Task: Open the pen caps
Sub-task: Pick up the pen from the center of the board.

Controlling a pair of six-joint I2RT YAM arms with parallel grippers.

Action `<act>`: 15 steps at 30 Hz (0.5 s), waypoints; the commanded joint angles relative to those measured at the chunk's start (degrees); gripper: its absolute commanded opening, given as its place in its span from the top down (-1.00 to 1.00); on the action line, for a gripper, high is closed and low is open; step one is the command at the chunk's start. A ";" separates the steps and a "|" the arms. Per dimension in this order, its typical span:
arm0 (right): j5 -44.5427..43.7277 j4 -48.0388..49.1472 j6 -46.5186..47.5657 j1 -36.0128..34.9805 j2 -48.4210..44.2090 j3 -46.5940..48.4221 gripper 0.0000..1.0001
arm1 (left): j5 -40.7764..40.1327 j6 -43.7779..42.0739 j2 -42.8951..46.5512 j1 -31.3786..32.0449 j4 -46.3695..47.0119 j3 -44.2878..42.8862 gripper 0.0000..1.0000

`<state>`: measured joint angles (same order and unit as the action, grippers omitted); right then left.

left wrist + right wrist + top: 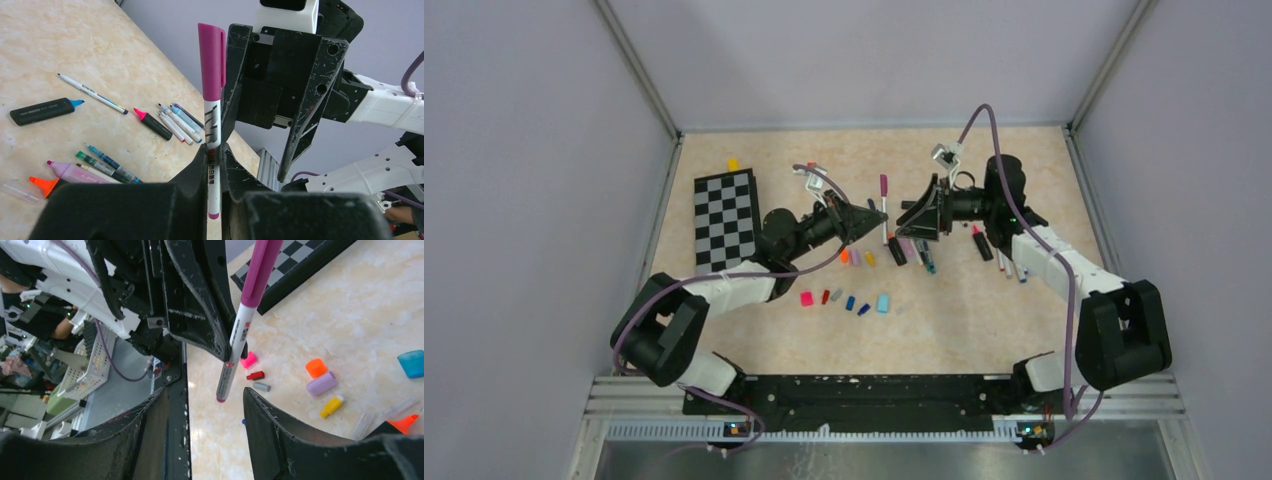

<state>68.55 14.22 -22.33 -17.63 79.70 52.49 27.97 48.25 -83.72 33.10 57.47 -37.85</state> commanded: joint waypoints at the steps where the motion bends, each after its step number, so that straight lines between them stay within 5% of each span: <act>1: -0.88 11.93 -8.36 -1.29 0.79 -1.40 -0.10 | -2.65 -0.96 1.58 1.53 4.70 -1.95 1.00; 15: -4.63 13.47 -10.14 -4.24 2.16 -3.27 0.13 | -4.57 -1.36 1.28 3.71 5.54 -2.29 1.00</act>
<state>65.06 24.51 -31.77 -20.82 81.38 49.34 24.32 47.88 -83.72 36.29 59.18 -38.20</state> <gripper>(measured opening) 0.459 0.103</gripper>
